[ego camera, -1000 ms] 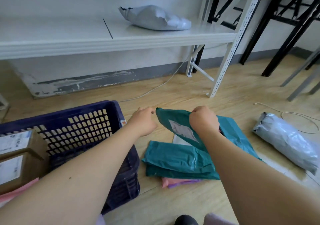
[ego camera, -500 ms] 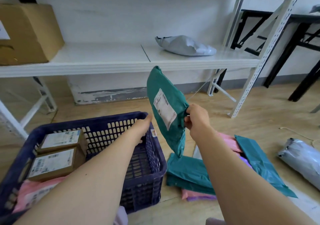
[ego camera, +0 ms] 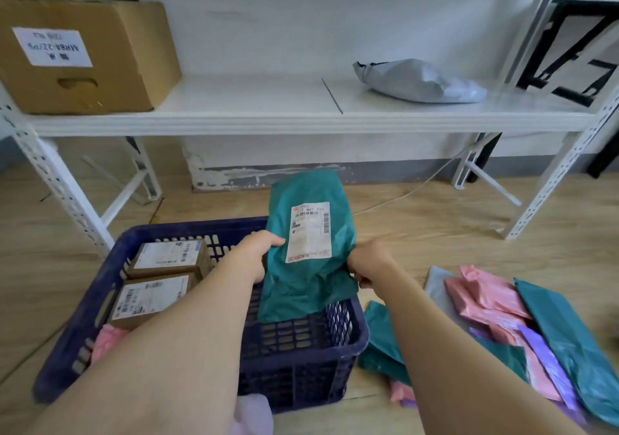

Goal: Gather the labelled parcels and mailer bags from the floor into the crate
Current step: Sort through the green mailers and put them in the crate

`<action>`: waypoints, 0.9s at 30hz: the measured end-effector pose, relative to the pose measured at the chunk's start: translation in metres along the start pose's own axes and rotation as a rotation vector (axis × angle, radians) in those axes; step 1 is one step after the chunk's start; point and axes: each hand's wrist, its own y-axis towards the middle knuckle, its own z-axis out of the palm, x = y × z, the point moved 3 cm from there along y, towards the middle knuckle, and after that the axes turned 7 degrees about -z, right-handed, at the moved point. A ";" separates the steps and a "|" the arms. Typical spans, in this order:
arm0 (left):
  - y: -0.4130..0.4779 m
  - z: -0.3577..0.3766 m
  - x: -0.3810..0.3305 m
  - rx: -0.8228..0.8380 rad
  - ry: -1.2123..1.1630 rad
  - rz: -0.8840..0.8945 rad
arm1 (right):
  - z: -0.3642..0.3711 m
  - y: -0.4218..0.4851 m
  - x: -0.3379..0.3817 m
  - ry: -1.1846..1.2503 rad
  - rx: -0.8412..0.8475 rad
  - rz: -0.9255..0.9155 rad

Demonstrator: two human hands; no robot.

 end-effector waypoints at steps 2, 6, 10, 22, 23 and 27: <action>0.013 -0.022 0.003 -0.060 0.086 -0.048 | 0.013 0.003 -0.006 -0.152 0.109 0.034; 0.031 -0.063 0.015 -0.169 0.181 -0.171 | 0.038 0.012 -0.009 -0.107 0.208 0.075; 0.041 -0.086 0.026 -0.215 0.157 -0.227 | 0.072 0.030 -0.010 -0.019 0.221 0.067; 0.108 -0.085 0.087 -0.212 0.547 -0.387 | 0.141 0.104 -0.043 -0.146 0.236 0.055; 0.112 -0.085 0.090 -0.192 0.589 -0.389 | 0.146 0.111 -0.048 -0.191 0.273 0.067; 0.128 -0.087 0.105 -0.127 0.824 -0.484 | 0.171 0.120 -0.070 -0.334 0.382 0.131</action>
